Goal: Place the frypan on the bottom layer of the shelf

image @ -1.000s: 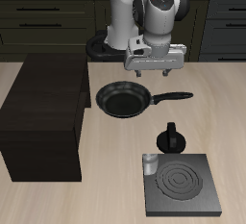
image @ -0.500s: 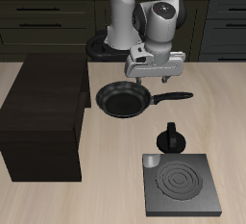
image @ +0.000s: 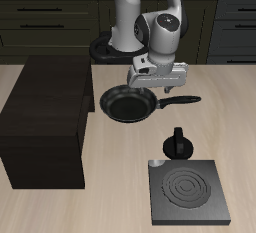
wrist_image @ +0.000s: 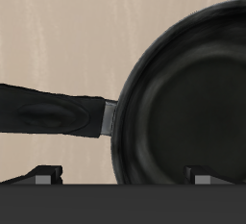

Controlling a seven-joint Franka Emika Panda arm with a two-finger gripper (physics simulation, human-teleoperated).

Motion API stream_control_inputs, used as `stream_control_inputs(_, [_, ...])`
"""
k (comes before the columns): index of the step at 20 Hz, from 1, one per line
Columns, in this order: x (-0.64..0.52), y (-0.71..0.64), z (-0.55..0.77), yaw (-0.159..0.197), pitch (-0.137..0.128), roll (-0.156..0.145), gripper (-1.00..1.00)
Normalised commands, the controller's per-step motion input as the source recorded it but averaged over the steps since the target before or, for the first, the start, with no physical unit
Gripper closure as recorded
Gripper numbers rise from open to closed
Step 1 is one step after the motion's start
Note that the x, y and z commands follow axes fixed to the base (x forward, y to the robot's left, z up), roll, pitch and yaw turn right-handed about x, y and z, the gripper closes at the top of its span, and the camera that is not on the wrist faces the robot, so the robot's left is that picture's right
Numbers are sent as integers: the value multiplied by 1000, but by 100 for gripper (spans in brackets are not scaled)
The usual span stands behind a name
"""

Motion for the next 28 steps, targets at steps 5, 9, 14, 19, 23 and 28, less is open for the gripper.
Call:
stream_control_inputs(5, [26, -69, -167, -4, 15, -11, -100])
stream_control_inputs(9, [20, 6, -276, 7, 42, 5, -100])
stream_control_inputs(14, [35, 50, -353, -9, 68, 1, -100])
stream_control_inputs(19, [63, -24, -335, 21, 50, -21, -100])
stream_control_inputs(23, [50, -49, -332, 13, 50, -17, -100])
stream_control_inputs(28, [-24, 10, -168, -35, 47, 36, -100])
